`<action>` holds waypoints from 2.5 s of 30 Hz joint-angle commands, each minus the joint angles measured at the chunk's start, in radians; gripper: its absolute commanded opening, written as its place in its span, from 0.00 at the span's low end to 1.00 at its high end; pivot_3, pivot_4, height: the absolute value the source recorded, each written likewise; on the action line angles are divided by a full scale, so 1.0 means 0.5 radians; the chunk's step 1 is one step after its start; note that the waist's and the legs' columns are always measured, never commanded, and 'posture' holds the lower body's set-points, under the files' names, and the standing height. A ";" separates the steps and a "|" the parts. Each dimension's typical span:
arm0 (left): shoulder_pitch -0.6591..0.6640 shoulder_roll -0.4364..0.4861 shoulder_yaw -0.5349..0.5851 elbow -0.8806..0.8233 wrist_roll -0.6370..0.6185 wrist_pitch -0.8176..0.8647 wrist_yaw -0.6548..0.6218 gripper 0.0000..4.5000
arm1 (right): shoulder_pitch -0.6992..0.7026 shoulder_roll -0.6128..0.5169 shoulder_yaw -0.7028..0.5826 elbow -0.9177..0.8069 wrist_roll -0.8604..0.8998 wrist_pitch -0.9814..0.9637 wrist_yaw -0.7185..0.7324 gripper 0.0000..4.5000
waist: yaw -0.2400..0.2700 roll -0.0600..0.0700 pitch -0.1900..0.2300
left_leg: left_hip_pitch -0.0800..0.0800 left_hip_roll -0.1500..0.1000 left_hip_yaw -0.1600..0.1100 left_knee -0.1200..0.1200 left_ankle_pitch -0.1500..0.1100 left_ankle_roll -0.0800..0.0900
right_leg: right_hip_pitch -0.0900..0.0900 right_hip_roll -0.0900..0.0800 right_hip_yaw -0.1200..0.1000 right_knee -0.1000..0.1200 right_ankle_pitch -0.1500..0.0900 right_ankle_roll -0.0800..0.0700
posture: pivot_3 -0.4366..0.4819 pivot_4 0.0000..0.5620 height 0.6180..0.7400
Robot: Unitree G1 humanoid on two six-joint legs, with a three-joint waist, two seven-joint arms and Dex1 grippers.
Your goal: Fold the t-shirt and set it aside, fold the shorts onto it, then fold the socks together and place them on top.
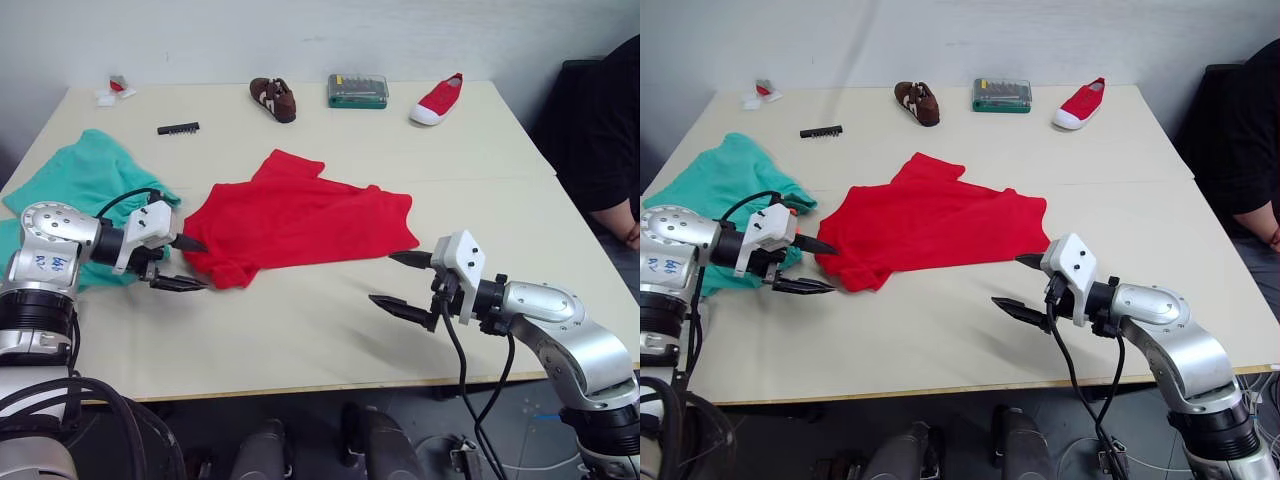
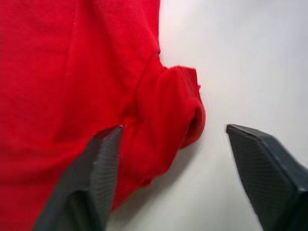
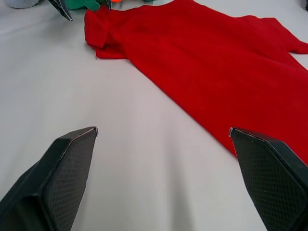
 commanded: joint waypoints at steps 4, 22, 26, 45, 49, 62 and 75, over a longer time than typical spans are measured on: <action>-0.128 -0.052 -0.134 -0.301 -0.078 -0.149 -0.217 0.94 | -0.027 0.015 0.015 -0.055 0.011 -0.026 0.015 1.00 | 0.023 0.000 0.000 | 0.000 -0.002 0.000 0.000 0.000 0.002 | 0.001 -0.002 -0.001 0.000 0.000 0.000 | 0.48 0.27 1.00; -0.846 -0.198 -1.272 0.456 0.031 -0.808 -0.226 0.52 | -0.005 0.050 0.093 -0.245 0.084 0.071 0.010 1.00 | 0.024 -0.001 0.000 | 0.001 -0.001 0.004 0.000 -0.001 0.004 | 0.000 0.007 -0.003 -0.002 0.000 0.001 | 0.48 0.27 1.00; -0.918 -0.207 -1.417 0.574 0.005 -0.888 -0.226 0.46 | 0.065 0.063 0.084 -0.296 0.086 0.082 -0.044 1.00 | 0.029 -0.001 0.000 | 0.000 -0.001 0.004 0.000 -0.002 0.006 | 0.000 0.006 -0.008 -0.003 0.000 0.001 | 0.48 0.27 1.00; -0.915 -0.199 -1.470 0.682 -0.209 -0.800 -0.226 0.01 | 0.112 0.054 0.093 -0.282 0.090 0.057 -0.076 1.00 | 0.025 -0.001 0.000 | -0.001 0.000 0.003 0.003 -0.007 0.016 | 0.000 0.006 -0.011 -0.003 0.001 0.002 | 0.48 0.27 1.00; -0.884 -0.051 -1.537 0.498 -0.446 -0.578 -0.226 0.01 | 0.120 0.049 0.082 -0.259 0.090 0.045 -0.061 1.00 | 0.014 -0.002 0.000 | -0.002 0.000 0.002 0.003 -0.007 0.016 | 0.000 0.006 -0.009 -0.003 0.001 0.002 | 0.48 0.27 1.00; -0.326 0.323 -0.810 -0.272 -1.067 0.710 -0.225 0.01 | -0.073 -0.134 0.149 0.305 -0.622 -0.428 -0.237 1.00 | -0.009 -0.002 0.000 | 0.001 -0.001 0.006 0.005 -0.002 0.006 | 0.000 0.008 0.005 0.003 -0.003 0.007 | 0.48 0.27 1.00; 0.099 0.265 -0.345 -0.733 -0.919 0.977 -0.042 0.00 | -0.723 -0.013 0.553 1.612 -1.322 -1.265 -0.217 0.91 | -0.017 -0.003 -0.001 | 0.006 -0.002 0.013 0.007 0.000 0.003 | 0.000 0.009 0.015 0.008 -0.005 0.006 | 0.48 0.27 1.00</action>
